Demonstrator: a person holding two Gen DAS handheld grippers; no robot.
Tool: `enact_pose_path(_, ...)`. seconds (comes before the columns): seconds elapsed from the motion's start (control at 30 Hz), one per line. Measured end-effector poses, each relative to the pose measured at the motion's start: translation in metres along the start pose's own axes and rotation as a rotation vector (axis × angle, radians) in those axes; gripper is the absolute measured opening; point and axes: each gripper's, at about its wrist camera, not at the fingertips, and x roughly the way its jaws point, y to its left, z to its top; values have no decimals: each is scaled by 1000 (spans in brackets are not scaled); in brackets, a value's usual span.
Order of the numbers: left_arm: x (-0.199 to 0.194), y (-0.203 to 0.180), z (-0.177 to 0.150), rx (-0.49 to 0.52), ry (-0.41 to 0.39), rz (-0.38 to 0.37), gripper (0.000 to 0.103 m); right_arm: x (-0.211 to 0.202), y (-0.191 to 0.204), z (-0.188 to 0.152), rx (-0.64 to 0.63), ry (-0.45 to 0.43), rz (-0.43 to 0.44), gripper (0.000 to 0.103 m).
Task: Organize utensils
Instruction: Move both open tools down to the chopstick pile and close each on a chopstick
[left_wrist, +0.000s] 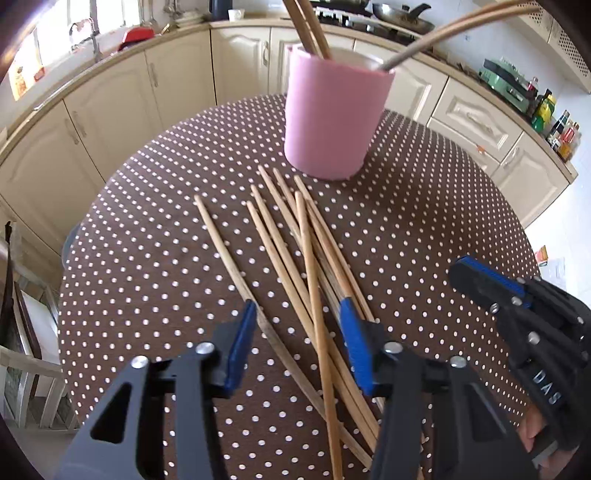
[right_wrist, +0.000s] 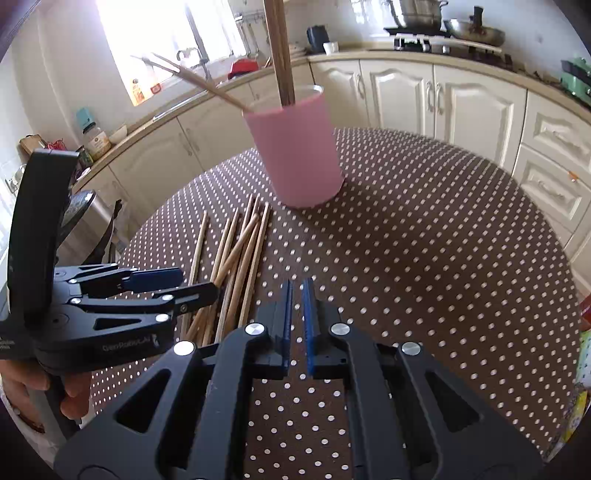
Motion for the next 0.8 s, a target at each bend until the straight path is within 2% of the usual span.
enact_pose_path(0.13,7,-1,3,0,14,6,39,5,0,-2,3,27,17,7)
enact_pose_path(0.27,15,0,11,-13,37,-21,14,7,0,-1,1,38,22,7)
enact_pose_path(0.3,18,0,12,-9,42,-20,12,7,0,-1,2,41,24,7)
enact_pose_path(0.43,22,2,15,-20,37,-35,10,8,0,2,-1,50,29,7)
enact_pose_path(0.5,24,1,19,-26,35,-35,6,10,0,4,-1,55,33,7)
enact_pose_path(0.8,-8,36,10,-68,-13,-70,6,25,10,11,-20,95,59,7)
